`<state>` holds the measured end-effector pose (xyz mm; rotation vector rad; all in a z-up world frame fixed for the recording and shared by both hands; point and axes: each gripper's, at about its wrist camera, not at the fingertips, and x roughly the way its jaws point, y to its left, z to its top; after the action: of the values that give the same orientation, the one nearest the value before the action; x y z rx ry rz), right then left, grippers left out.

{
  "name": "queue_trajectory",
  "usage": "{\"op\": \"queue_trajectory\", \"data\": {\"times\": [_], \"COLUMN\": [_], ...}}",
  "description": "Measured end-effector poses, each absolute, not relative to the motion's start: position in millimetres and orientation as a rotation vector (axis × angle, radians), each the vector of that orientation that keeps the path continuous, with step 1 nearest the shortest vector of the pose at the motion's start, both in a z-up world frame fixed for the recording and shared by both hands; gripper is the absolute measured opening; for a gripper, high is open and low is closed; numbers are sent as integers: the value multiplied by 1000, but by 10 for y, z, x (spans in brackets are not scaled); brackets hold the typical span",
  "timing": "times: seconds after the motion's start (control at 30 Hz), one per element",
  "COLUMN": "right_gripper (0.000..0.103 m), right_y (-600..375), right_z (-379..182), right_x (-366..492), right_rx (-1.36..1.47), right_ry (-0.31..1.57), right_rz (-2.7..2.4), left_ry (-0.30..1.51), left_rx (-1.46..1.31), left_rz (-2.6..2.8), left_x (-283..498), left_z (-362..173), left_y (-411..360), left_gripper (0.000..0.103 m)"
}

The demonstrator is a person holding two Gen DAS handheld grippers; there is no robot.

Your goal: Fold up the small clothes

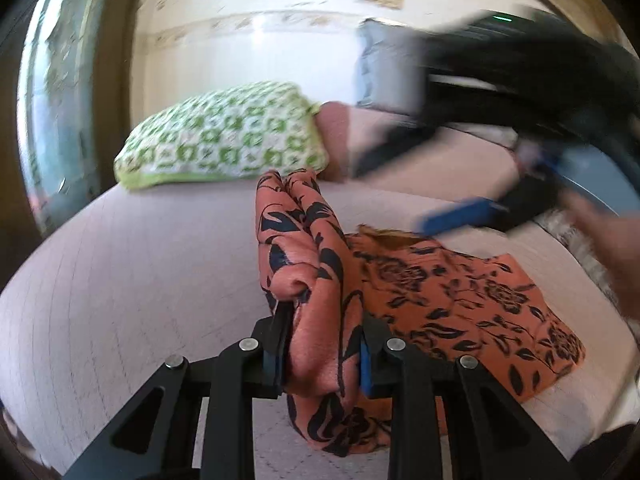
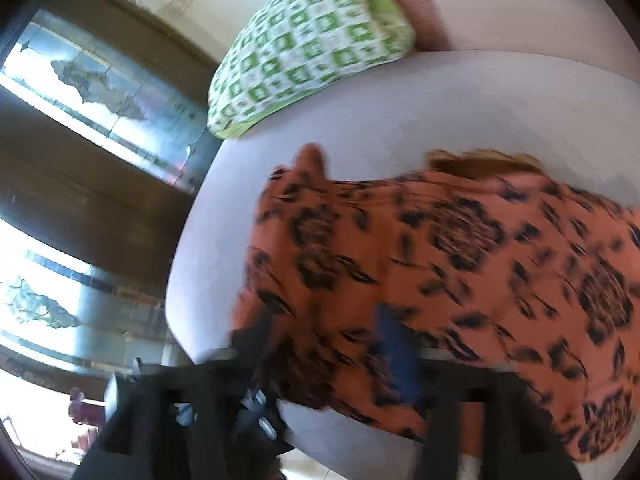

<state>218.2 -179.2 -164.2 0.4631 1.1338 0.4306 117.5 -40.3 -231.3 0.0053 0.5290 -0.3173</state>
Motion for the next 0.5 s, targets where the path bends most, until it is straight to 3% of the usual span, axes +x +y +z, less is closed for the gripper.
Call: {"op": "queue_trajectory", "data": {"times": [0.33, 0.37, 0.47, 0.5], "right_gripper": [75, 72, 22, 21], "right_y": [-1697, -1758, -1977, -2068], "right_z": [-1783, -1790, -1821, -1844], "right_x": [2517, 2497, 2451, 2432], "right_rx": [398, 397, 404, 409], "right_ry": [1194, 1165, 1122, 1115], "right_rz": [285, 240, 187, 174], "left_ry": [479, 477, 488, 500], "left_rx": [117, 125, 126, 121], "left_rz": [-461, -468, -510, -531], "left_x": [913, 899, 883, 887], "left_z": [-2317, -2326, -2338, -2345], "left_y": [-758, -779, -831, -864], "left_gripper": [27, 27, 27, 27]}}
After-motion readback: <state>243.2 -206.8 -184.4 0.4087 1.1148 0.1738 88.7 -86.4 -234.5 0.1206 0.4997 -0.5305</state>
